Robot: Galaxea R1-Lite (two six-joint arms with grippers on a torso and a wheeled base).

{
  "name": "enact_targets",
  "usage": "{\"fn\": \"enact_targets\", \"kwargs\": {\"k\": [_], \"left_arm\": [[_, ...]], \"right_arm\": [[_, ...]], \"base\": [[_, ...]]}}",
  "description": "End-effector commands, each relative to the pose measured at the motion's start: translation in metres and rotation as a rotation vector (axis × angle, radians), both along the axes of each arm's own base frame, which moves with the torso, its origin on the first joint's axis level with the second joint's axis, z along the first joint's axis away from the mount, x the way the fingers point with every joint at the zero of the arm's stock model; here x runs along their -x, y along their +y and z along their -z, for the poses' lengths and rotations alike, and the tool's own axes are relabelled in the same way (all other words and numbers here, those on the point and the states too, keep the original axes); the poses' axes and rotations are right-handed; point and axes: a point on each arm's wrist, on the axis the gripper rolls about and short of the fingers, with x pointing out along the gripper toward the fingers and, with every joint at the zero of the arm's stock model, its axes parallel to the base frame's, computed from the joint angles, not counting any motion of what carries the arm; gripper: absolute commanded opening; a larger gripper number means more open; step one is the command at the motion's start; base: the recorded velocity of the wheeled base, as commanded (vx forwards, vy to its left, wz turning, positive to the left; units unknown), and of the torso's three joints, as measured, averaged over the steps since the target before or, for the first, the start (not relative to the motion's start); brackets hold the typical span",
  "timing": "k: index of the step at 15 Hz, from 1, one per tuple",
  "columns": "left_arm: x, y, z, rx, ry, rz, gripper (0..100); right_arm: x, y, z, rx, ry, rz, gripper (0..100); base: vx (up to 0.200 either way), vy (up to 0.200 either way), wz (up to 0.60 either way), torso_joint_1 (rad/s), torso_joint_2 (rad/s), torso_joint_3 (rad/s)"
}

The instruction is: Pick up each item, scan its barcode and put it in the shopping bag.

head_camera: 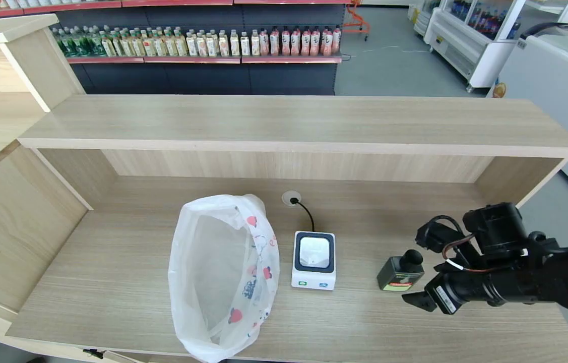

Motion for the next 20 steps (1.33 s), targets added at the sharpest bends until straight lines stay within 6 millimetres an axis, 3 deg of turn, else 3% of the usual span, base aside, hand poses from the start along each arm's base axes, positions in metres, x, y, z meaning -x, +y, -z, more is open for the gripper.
{"fn": "enact_targets", "kwargs": {"k": [1,3,11,12,17,20], "left_arm": [[0.000,0.000,0.000,0.000,0.000,0.000,100],[0.000,0.000,0.000,0.000,0.001,0.000,100],[0.000,0.000,0.000,0.000,0.000,0.000,100],[0.000,0.000,0.000,0.000,0.000,0.000,100],[0.000,0.000,0.000,0.000,0.000,0.000,100],[0.000,0.000,0.000,0.000,0.000,0.000,100]], "right_arm": [[-0.013,0.013,0.017,0.008,0.015,-0.036,100],[-0.028,0.024,0.023,0.034,-0.071,-0.111,100],[-0.050,0.051,0.024,0.010,-0.149,-0.213,100],[-0.050,0.054,0.024,-0.003,-0.156,-0.228,0],[-0.038,0.052,0.028,0.012,-0.130,-0.230,0],[-0.031,0.047,0.014,-0.011,-0.200,-0.220,0]], "base": [[0.000,0.000,0.00,0.000,0.00,0.000],[0.000,0.000,0.00,0.000,0.00,0.000],[0.000,0.000,0.00,0.000,0.00,0.000],[0.000,0.000,0.00,0.000,0.00,0.000],[0.000,0.000,0.00,0.000,0.00,0.000],[0.000,0.000,0.00,0.000,0.00,0.000]]}}
